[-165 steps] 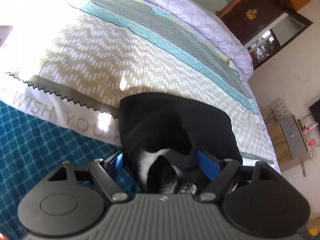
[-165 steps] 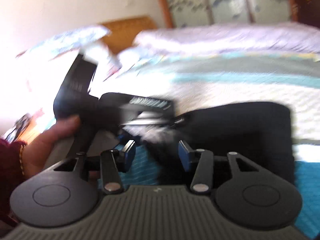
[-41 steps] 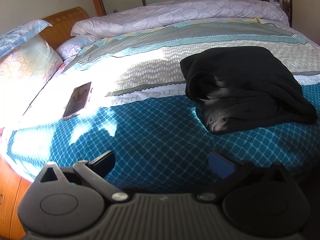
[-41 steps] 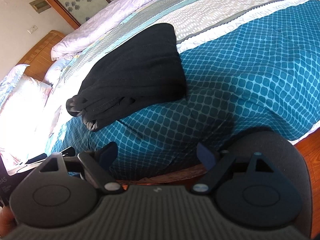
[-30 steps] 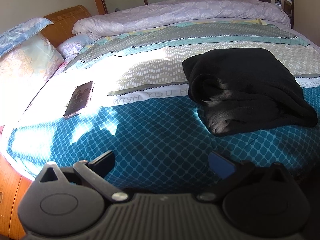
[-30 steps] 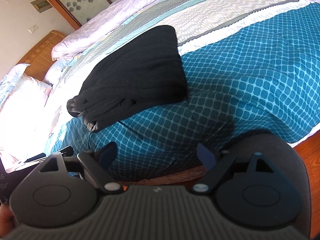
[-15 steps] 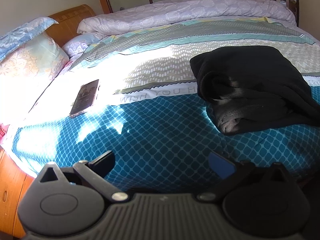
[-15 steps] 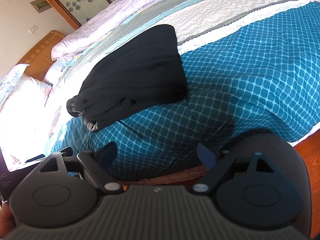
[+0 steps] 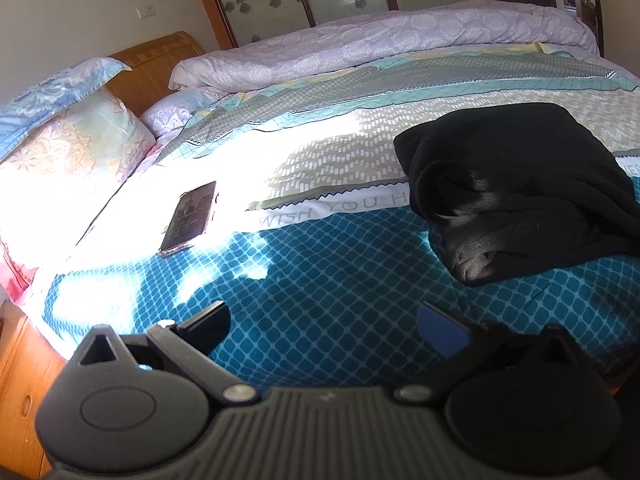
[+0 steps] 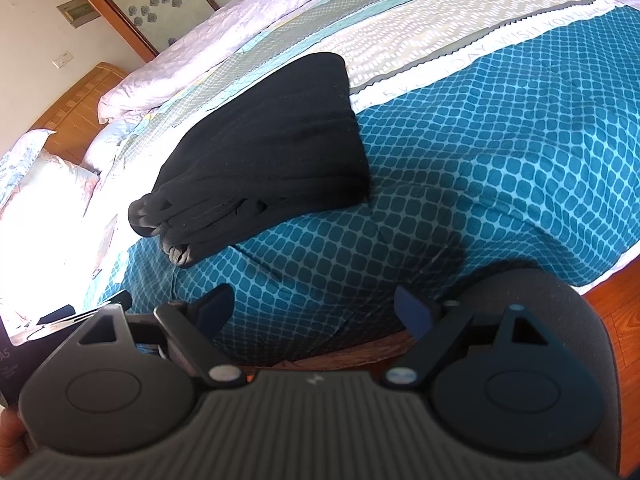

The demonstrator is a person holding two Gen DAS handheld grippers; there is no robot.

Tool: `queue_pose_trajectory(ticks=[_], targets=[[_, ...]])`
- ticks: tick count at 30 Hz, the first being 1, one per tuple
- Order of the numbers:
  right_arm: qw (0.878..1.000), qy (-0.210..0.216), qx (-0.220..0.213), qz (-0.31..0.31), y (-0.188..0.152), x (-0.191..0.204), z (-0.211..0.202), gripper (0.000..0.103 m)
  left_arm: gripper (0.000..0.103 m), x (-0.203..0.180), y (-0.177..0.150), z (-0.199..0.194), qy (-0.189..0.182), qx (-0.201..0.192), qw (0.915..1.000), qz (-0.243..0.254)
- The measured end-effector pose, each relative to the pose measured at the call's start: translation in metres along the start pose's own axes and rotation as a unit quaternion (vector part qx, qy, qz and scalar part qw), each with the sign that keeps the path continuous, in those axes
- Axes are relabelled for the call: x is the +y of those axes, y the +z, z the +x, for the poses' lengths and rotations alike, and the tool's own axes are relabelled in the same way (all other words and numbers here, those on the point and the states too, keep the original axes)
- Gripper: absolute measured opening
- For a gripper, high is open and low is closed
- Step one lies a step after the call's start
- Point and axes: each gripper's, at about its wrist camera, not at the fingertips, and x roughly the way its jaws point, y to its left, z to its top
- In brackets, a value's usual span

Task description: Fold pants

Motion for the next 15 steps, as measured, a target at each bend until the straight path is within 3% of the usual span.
queue_pose_trajectory(ticks=[7,9,15], targets=[[1.000,-0.012,-0.007,-0.011,0.000,0.006,-0.001,0.090,0.103,0.011,0.007,-0.010,-0.101,0.009,0.9937,-0.049],[0.999,-0.016,-0.014,-0.027,-0.002,0.012,-0.003,0.095,0.103,0.010,0.006,-0.012,-0.121,0.009,0.9912,-0.054],[0.997,-0.024,-0.032,-0.067,-0.003,0.024,-0.007,0.097,0.103,0.006,0.008,-0.019,-0.130,0.005,0.9897,-0.059]])
